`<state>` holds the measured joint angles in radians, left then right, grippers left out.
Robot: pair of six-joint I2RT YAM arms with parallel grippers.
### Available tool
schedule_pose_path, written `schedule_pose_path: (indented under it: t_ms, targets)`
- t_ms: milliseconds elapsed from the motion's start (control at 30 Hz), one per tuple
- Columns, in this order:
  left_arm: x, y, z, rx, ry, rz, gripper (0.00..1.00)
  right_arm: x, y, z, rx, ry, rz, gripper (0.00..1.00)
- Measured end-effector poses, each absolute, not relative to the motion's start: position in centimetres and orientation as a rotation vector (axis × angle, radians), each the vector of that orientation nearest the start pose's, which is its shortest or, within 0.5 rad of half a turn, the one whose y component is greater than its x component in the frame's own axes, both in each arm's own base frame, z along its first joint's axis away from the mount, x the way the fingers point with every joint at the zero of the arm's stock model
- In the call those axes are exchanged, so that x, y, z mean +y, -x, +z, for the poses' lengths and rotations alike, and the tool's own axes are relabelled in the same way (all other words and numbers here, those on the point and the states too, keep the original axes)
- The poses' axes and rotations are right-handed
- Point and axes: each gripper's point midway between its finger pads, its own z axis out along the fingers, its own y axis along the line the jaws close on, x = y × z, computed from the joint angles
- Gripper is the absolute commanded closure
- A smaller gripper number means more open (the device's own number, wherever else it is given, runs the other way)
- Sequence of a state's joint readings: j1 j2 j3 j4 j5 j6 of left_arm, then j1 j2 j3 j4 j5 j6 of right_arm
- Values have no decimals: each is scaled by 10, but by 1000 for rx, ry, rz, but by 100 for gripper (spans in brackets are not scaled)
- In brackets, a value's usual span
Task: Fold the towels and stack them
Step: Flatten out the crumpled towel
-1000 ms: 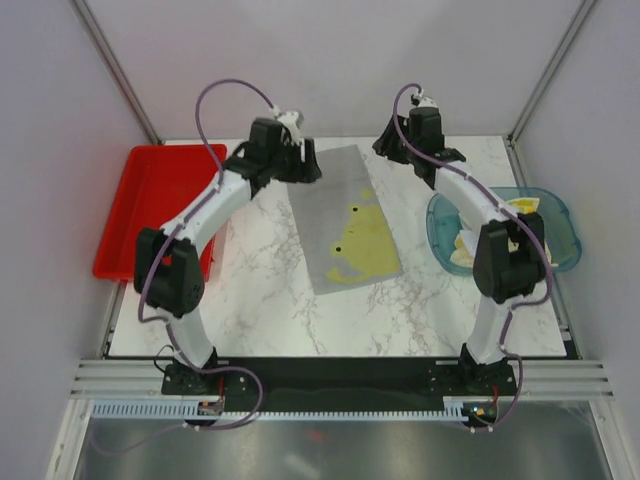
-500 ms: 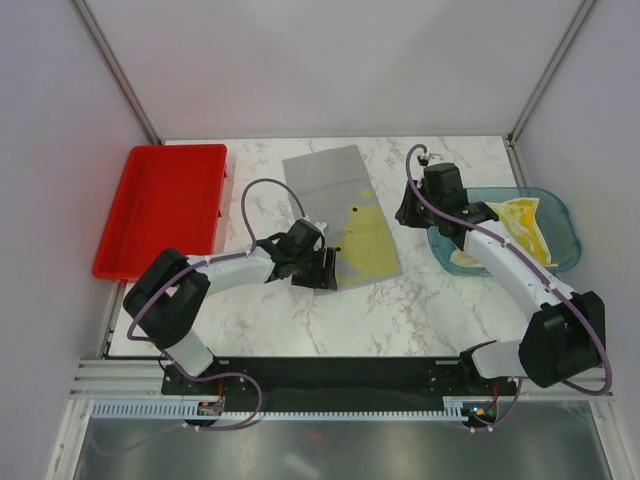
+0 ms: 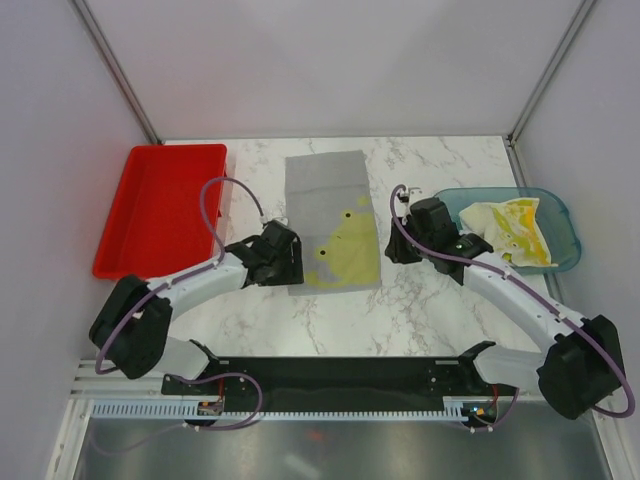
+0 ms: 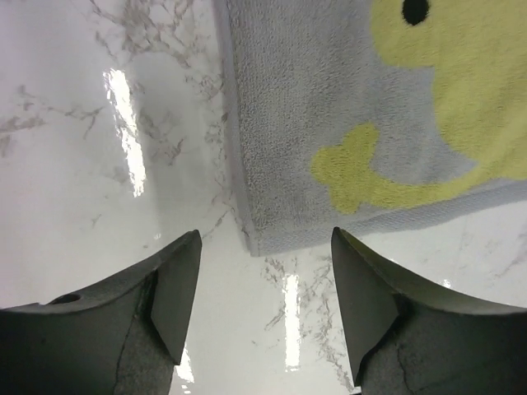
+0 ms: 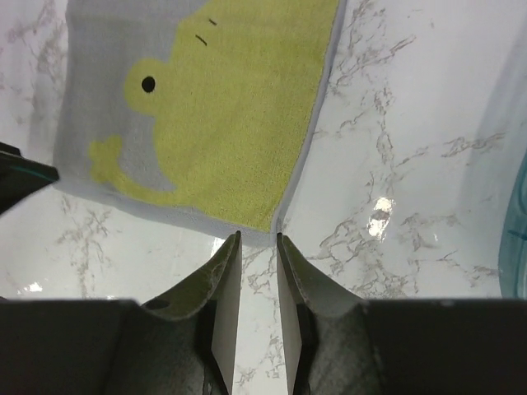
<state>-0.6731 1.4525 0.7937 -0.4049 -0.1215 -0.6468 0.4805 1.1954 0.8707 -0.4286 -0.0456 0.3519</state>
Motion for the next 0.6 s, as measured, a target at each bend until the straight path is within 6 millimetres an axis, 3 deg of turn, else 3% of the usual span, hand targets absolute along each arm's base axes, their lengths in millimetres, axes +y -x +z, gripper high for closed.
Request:
schedule_pose_path:
  t_ms: [167,267,400,500,600]
  targets:
    - [-197,-247,82,2532,33,-408,24,194,-263,121,2391,353,468,63]
    - [-203,-244,94,2517,44,-486,27,210,-253,108,2404,461,446,61]
    - [-199,-233,75,2569,101,-522,29,215,-247,81,2482,474,369,60]
    - [-187,-212,45,2661,126,-481,29,209,-247,59,2565,362,303,57]
    - [-180,-200,24,2714,141,-452,34,202,-249,51,2592,234,257,53]
